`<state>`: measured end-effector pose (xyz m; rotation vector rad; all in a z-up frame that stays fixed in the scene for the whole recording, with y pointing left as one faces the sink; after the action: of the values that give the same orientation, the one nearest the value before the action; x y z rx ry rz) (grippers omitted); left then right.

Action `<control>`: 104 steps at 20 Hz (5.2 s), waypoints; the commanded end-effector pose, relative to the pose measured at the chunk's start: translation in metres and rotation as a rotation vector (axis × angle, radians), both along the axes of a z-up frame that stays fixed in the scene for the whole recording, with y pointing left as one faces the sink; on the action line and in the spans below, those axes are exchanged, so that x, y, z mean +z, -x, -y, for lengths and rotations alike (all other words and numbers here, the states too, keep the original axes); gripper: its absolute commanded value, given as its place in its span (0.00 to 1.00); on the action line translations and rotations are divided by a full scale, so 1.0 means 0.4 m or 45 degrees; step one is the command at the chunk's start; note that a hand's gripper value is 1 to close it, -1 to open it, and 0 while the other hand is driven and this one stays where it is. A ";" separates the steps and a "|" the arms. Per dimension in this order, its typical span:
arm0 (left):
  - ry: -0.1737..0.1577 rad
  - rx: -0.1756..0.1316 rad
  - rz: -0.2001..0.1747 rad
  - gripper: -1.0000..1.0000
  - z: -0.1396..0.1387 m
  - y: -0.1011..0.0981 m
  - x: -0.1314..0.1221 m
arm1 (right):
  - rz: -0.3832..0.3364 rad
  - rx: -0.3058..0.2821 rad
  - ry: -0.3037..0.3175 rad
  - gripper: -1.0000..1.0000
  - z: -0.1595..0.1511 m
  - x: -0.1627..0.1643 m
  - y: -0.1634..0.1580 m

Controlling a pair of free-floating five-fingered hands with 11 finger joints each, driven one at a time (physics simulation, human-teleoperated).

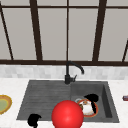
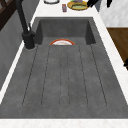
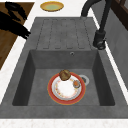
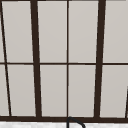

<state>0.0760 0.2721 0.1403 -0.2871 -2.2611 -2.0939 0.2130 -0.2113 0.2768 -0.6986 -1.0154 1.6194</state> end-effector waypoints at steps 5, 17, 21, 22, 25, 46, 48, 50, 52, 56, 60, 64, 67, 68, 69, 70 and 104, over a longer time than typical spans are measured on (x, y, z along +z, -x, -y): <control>0.000 0.000 0.000 0.50 0.000 0.000 0.000 | -0.032 -0.017 0.042 0.00 -0.094 -0.142 -0.148; 0.000 0.000 0.000 0.50 0.000 0.000 0.000 | -0.007 -0.016 0.035 0.00 -0.138 -0.379 -0.311; 0.000 0.000 0.000 0.50 0.000 0.000 0.000 | 0.008 -0.002 0.030 0.00 -0.144 -0.460 -0.377; 0.000 0.000 0.000 0.50 0.000 0.000 0.000 | 0.011 -0.001 0.033 0.00 -0.144 -0.481 -0.396; 0.000 0.000 0.000 0.50 0.000 0.000 0.000 | 0.009 0.002 0.033 0.00 -0.145 -0.544 -0.447; 0.000 0.000 0.000 0.50 0.000 0.000 0.000 | -0.077 -0.037 0.083 0.00 -0.150 -0.938 -0.662; 0.000 0.000 0.000 0.50 0.000 0.000 0.000 | -0.134 -0.041 0.115 0.00 -0.158 -0.939 -0.687; 0.000 0.000 0.000 0.50 0.000 0.000 0.000 | -0.180 -0.051 0.140 1.00 -0.176 -0.929 -0.703; 0.000 0.000 0.000 0.50 0.000 0.000 0.000 | -0.114 0.001 0.181 1.00 -0.179 -0.896 -0.695; 0.000 0.000 0.000 0.50 0.000 0.000 0.000 | 0.035 0.002 0.130 1.00 -0.180 -0.856 -0.706; 0.000 0.000 0.000 0.50 0.000 0.000 0.000 | 0.101 -0.006 0.090 1.00 -0.177 -0.798 -0.720; 0.000 0.000 0.000 0.50 0.000 0.000 0.000 | 0.095 -0.006 0.096 1.00 -0.150 -0.715 -0.711; 0.000 0.000 0.000 0.50 0.000 0.000 0.000 | 0.101 -0.011 0.085 1.00 -0.119 -0.663 -0.703; 0.000 0.000 0.000 0.50 0.000 0.000 0.000 | 0.109 -0.015 0.082 1.00 -0.110 -0.649 -0.698; 0.000 0.000 0.000 0.50 0.000 0.000 0.000 | 0.105 -0.017 0.075 1.00 -0.095 -0.633 -0.697; 0.000 0.000 0.000 0.50 0.000 0.000 0.000 | 0.102 -0.022 0.070 1.00 -0.079 -0.621 -0.691; 0.000 0.000 0.000 0.50 0.000 0.000 0.000 | 0.058 -0.028 -0.088 1.00 0.510 -0.509 -0.748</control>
<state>0.0760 0.2721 0.1403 -0.2871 -2.2611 -2.0939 0.5068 -0.3933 0.0770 -0.6895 -1.1014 1.5196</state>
